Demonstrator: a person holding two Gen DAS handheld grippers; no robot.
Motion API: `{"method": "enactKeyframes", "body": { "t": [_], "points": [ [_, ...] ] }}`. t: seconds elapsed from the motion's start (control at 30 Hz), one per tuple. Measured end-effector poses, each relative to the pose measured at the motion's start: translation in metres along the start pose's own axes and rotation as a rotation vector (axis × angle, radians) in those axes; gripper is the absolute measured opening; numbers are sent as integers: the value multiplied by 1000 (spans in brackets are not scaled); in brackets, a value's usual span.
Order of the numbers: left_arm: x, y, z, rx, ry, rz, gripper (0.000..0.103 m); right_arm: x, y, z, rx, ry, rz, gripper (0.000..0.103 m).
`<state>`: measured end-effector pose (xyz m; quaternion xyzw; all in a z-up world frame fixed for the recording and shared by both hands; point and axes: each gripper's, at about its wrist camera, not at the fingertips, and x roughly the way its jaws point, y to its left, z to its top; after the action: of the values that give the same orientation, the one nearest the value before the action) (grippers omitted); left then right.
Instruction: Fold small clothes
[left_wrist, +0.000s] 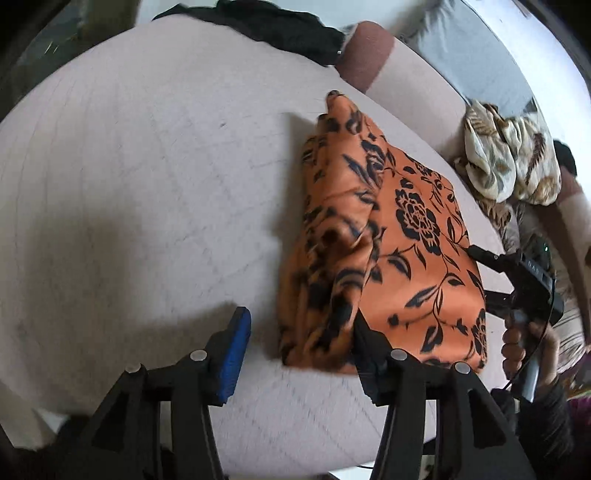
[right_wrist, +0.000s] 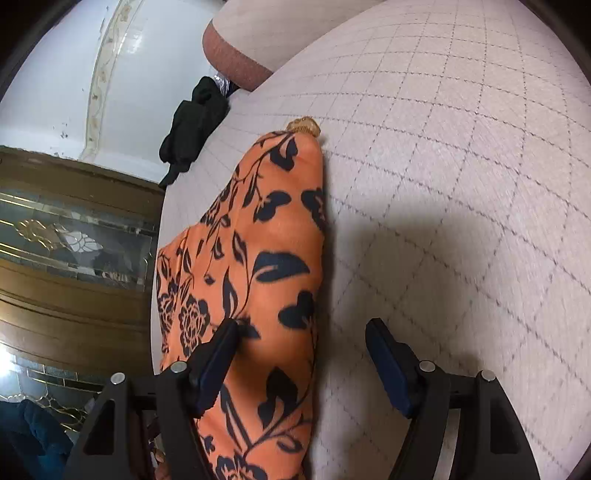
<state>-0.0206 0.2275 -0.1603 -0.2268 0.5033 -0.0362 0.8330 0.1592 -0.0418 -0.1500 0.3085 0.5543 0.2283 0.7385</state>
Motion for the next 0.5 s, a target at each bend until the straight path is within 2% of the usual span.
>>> {"method": "enactKeyframes", "body": {
  "t": [0.2, 0.4, 0.47, 0.5],
  "points": [
    [-30, -7, -13, 25, -21, 31, 54, -20, 1, -18, -7, -16, -8, 75],
    [-68, -33, 5, 93, -153, -6, 54, -40, 10, -42, -21, -31, 46, 75],
    [-58, -37, 17, 118, -171, 34, 54, -39, 10, -55, -13, -25, 41, 75],
    [-45, -34, 21, 129, -162, 95, 54, -37, 9, -60, 1, -25, 40, 75]
  ]
}}
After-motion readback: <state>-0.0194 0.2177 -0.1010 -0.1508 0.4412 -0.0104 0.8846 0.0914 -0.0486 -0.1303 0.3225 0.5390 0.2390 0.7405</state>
